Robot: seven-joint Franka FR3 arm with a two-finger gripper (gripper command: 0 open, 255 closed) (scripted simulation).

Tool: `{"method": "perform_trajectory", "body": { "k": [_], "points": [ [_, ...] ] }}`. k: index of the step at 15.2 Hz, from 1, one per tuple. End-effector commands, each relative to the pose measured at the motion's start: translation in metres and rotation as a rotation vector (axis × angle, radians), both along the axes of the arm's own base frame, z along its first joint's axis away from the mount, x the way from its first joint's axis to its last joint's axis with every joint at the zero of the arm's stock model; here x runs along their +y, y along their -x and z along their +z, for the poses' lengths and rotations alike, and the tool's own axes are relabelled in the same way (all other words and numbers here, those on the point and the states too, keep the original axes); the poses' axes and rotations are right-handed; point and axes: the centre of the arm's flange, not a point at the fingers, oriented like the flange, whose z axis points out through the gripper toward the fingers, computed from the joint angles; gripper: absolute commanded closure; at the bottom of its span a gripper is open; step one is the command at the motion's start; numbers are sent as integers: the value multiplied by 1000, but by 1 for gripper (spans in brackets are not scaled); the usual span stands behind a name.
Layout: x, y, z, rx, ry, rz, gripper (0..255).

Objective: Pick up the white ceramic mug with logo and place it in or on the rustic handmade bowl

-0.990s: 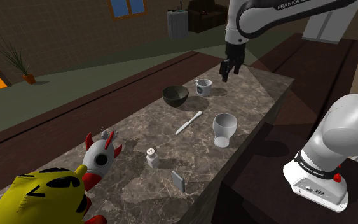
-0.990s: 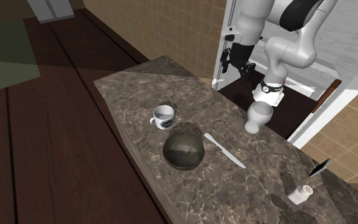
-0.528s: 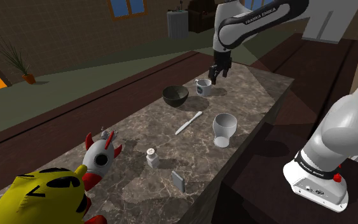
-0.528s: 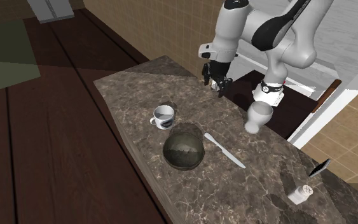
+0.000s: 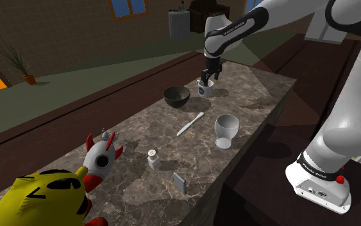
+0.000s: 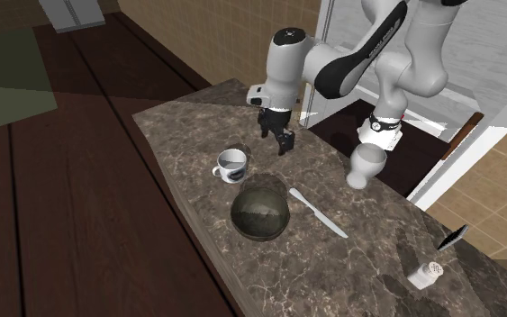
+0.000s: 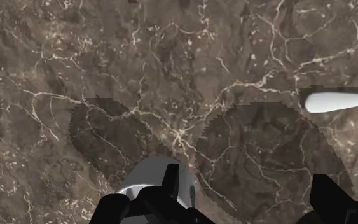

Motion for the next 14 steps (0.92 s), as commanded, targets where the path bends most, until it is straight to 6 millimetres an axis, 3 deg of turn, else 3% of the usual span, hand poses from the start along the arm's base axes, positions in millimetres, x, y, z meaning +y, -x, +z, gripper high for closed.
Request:
{"method": "perform_trajectory", "body": {
  "k": [1,9,14],
  "points": [
    [-10,-20,-15,-1,0,-2,0],
    [-47,-101,-70,-3,0,-11,0],
    [-49,-102,-92,-3,0,-11,0]
  ]
}}
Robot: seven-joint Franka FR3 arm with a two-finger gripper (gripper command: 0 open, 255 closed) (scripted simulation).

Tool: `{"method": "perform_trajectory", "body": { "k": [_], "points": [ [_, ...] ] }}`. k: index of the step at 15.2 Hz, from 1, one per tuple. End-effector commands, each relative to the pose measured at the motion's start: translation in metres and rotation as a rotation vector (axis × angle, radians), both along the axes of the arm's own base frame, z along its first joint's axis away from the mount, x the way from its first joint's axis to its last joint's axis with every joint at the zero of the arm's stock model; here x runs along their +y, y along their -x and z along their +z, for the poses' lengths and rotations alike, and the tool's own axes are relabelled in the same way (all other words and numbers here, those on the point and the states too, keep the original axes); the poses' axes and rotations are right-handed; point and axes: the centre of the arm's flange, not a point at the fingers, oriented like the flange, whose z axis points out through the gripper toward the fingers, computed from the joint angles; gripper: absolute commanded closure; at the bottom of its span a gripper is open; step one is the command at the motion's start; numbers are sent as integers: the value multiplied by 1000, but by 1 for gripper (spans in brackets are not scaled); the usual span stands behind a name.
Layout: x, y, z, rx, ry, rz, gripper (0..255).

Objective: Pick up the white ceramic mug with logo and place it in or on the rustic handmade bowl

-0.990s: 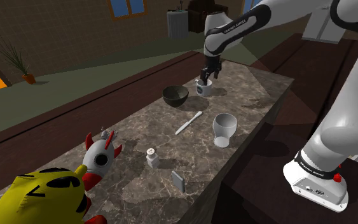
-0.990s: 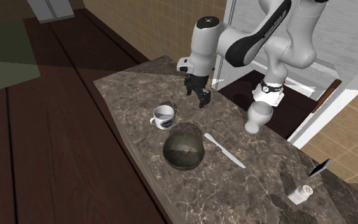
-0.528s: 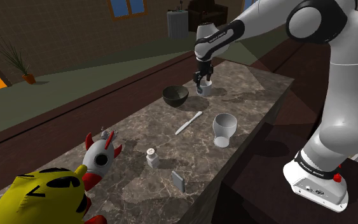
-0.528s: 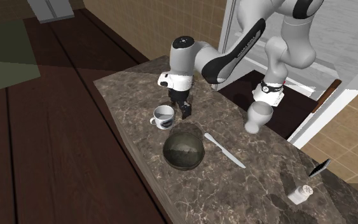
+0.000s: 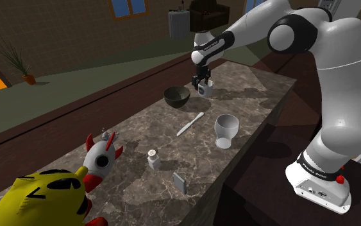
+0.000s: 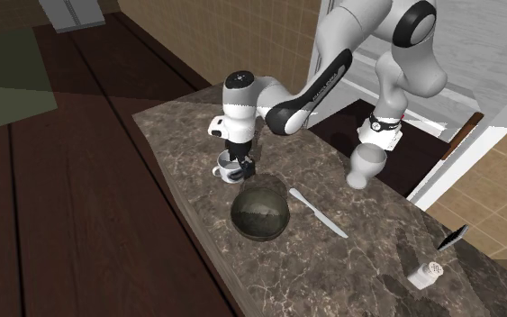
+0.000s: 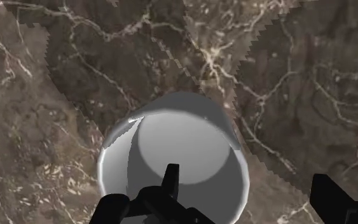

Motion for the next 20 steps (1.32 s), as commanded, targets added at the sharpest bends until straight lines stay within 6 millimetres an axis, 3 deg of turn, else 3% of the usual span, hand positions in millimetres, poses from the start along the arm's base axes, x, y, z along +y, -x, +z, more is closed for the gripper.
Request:
{"method": "perform_trajectory", "body": {
  "k": [1,3,11,12,20],
  "points": [
    [-1,1,-10,0,0,0,0],
    [-2,0,-23,0,0,0,0],
    [-2,0,-23,0,0,0,0],
    [-2,0,-23,0,0,0,255],
    [-2,0,-23,0,0,0,255]
  ]
}}
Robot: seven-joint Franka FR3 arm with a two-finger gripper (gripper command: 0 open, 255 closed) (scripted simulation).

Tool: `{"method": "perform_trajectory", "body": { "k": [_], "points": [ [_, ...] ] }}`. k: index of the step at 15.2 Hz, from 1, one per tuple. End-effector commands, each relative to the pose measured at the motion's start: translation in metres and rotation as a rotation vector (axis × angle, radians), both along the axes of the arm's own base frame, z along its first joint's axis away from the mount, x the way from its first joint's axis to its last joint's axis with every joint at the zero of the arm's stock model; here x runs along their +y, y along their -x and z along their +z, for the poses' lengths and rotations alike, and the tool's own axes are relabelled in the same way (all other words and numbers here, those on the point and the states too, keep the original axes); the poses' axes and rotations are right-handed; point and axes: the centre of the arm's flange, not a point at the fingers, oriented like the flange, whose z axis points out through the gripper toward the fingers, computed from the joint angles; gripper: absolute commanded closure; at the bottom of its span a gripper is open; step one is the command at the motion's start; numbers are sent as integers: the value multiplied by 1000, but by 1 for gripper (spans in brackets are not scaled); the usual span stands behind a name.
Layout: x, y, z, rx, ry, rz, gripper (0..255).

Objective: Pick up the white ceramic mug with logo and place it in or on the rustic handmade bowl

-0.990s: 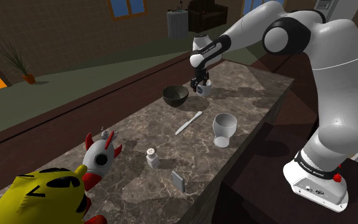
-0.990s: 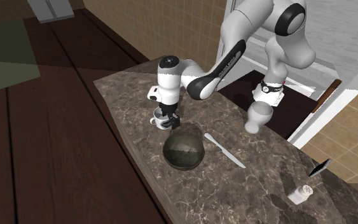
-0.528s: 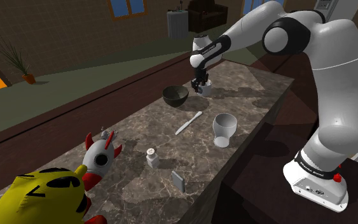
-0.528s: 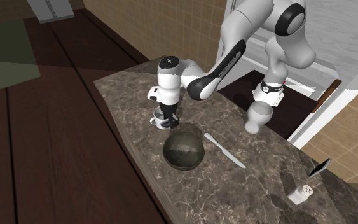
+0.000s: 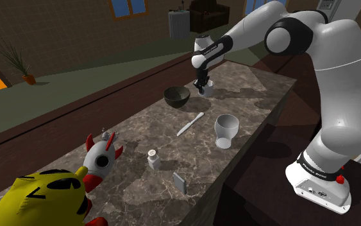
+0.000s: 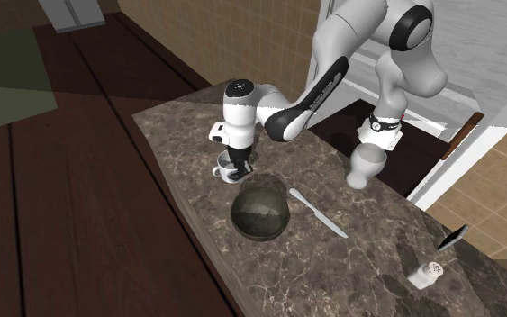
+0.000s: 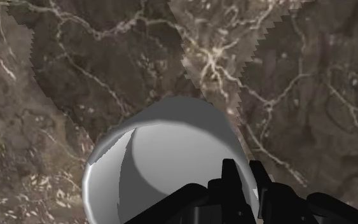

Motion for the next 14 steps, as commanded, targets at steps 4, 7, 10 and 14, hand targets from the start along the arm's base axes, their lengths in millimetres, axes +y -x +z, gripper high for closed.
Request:
{"method": "perform_trajectory", "body": {
  "k": [4,7,10,14],
  "points": [
    [0,0,16,0,0,0,255],
    [0,0,32,0,0,0,255],
    [0,0,47,0,0,0,255],
    [0,0,69,0,0,0,255]
  ]
}}
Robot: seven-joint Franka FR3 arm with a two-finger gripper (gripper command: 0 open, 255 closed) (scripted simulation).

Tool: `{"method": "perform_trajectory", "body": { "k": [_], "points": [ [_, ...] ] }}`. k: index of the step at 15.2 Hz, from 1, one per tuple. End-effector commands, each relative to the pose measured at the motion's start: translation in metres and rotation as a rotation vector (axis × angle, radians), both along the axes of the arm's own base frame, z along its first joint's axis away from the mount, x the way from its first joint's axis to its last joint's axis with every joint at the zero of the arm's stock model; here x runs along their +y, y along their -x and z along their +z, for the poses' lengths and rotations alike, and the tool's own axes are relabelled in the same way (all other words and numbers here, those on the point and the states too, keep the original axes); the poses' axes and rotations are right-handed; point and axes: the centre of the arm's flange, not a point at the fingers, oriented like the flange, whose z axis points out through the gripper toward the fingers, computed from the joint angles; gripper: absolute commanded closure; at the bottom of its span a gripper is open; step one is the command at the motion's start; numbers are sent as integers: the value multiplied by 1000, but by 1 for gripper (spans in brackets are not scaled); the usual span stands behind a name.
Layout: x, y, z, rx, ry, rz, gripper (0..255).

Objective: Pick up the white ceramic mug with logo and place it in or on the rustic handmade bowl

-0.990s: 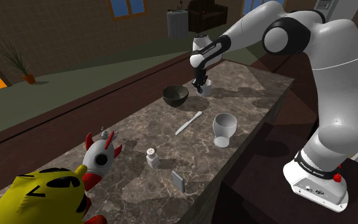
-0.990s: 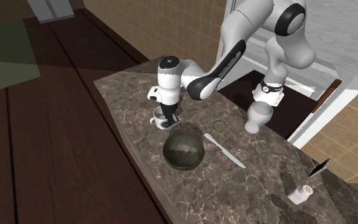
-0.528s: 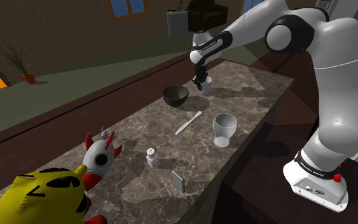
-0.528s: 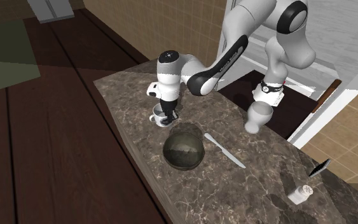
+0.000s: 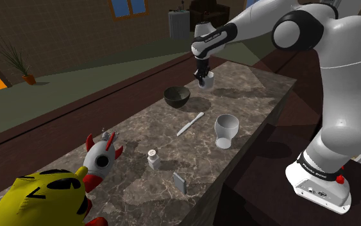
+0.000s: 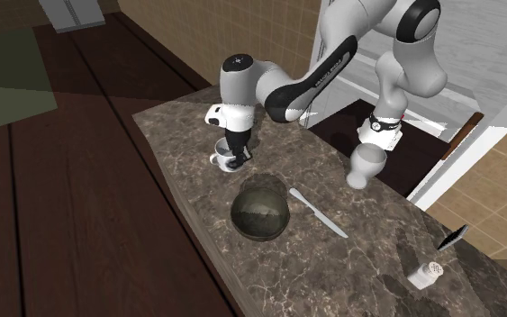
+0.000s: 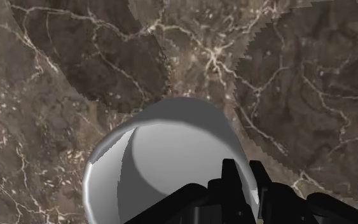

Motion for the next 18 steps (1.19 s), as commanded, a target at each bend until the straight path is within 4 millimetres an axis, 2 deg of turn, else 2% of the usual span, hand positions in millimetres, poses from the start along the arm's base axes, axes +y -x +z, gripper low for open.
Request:
{"method": "perform_trajectory", "body": {
  "k": [1,18],
  "points": [
    [1,1,10,0,0,0,255],
    [1,1,100,0,0,0,255]
  ]
}}
